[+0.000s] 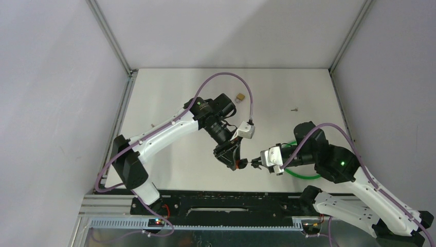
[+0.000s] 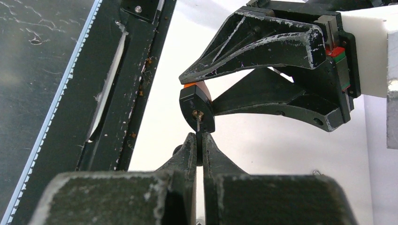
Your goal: Unlock with the key
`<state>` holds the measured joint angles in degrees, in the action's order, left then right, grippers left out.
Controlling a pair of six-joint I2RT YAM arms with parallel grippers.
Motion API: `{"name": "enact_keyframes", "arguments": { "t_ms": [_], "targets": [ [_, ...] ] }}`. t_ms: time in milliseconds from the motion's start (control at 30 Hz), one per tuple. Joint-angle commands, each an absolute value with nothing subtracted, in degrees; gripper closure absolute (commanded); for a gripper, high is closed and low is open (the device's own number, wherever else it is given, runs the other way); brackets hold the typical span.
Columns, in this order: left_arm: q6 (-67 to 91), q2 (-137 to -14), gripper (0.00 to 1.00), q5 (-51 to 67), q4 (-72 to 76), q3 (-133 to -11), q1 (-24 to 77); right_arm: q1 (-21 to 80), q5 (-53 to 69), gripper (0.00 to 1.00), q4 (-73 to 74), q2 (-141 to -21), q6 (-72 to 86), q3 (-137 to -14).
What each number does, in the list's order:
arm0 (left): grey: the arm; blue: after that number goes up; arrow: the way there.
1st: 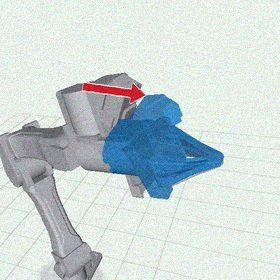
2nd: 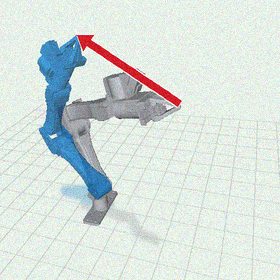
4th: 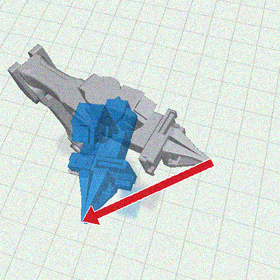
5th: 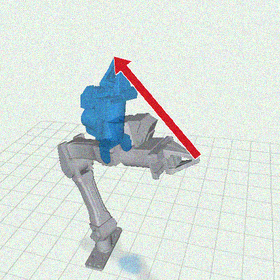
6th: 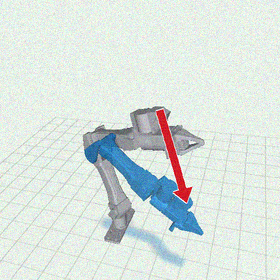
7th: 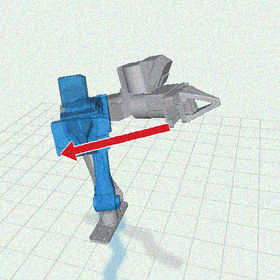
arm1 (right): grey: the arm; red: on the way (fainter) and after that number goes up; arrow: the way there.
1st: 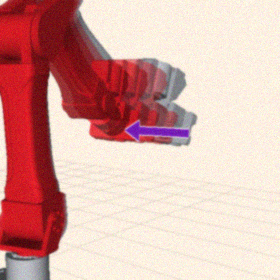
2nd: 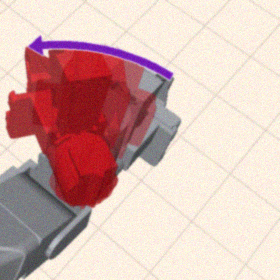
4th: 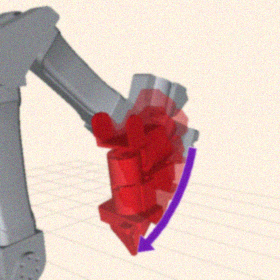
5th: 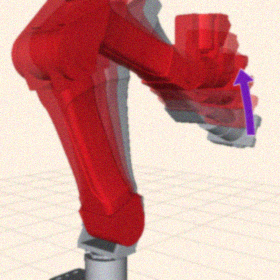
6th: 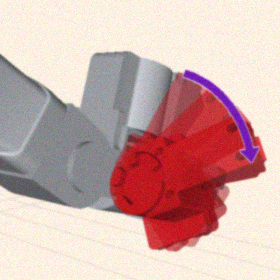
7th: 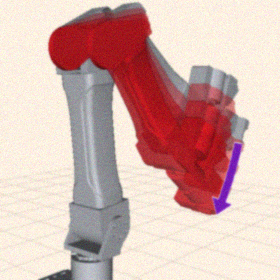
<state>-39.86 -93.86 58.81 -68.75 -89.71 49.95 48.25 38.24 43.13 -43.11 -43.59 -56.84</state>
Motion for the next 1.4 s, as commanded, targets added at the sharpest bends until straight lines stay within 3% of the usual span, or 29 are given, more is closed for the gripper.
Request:
{"name": "enact_keyframes", "arguments": {
  "t_ms": [0, 500, 1367],
  "targets": [
    [-38.74, -93.46, 1.0, 63.46, -68.3, -93.43, 49.83, 48.85, 37.78, 1.0, 41.24, -43.07, -44.29, -56.78],
    [-35.86, -94.53, 1.0, 68.35, -66.96, -92.62, 49.36, 55.76, 26.79, 1.0, 38.11, -41.46, -49.37, -54.12],
    [-39.75, -94.61, 1.0, 69.8, -69.8, -94.48, 49.37, 58.87, 24.72, 1.0, 28.71, -41.22, -47.59, -46.32]
  ]
}}
